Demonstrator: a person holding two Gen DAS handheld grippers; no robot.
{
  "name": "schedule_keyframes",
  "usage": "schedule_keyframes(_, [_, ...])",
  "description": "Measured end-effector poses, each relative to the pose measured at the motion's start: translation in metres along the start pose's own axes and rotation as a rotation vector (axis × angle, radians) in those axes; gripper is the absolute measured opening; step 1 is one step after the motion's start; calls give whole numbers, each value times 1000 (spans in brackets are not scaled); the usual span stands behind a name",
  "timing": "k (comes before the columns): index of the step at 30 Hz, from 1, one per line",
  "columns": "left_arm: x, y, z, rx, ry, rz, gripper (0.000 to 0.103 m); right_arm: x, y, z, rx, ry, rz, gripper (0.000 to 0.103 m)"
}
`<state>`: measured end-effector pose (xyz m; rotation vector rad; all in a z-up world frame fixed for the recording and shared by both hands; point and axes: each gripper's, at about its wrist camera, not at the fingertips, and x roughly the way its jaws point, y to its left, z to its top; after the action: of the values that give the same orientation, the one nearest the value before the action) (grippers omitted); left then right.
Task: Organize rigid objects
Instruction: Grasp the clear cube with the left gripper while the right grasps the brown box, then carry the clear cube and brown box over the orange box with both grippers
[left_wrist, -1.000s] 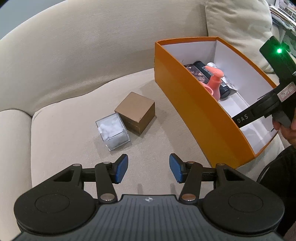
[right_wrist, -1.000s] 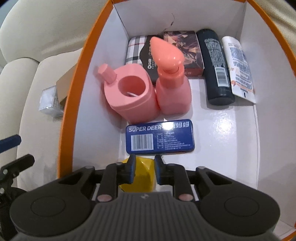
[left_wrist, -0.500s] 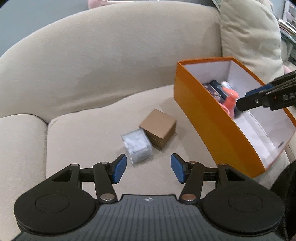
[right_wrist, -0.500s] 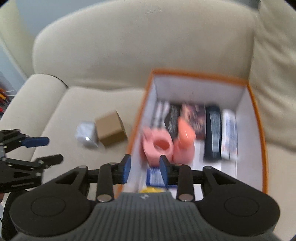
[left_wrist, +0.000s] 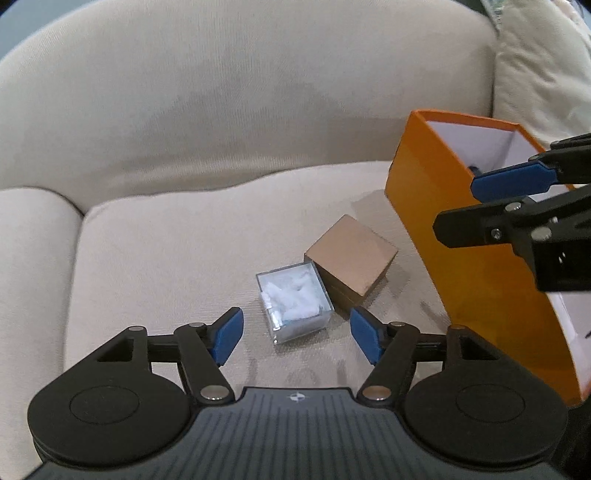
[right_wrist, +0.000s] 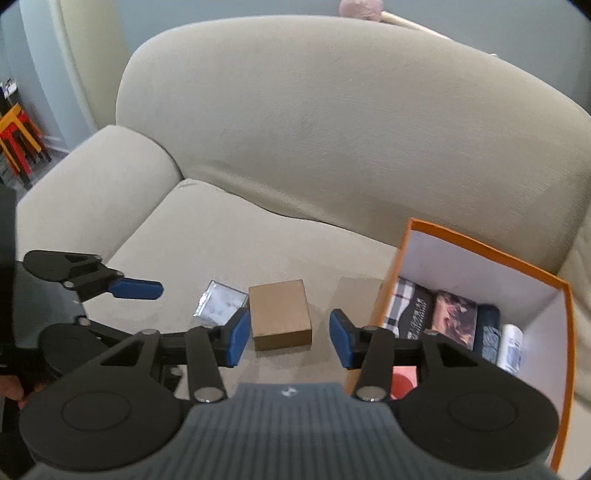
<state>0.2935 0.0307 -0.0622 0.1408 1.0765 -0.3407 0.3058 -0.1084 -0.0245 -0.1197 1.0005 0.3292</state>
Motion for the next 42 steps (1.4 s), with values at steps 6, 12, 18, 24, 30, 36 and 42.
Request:
schedule_keyframes(6, [32,0,5,-6,26,-8,78,24,3,6,-43,40,0,51])
schedule_keyframes(12, [46,5,8,-4,31,-16,68,48,10,10,-99,79,13,51])
schedule_keyframes(18, [40,15,1,18,34,-25,62,71,16,13,-118,126,28,60])
schedule_keyframes(24, [35,34,-5,36,55,-19,62,98,19,15,-115,201,25,65])
schedule_keyframes(30, [44,41,-1,-43,71,-24,67,126,16,18,-53,268,3,69])
schedule_keyframes(36, [50,44,-5,-132,91,-30,59,136,10,18,4,295,13,64])
schedule_keyframes(42, [39,41,-4,-137,70,-34,57,123,14,13,-2,273,25,61])
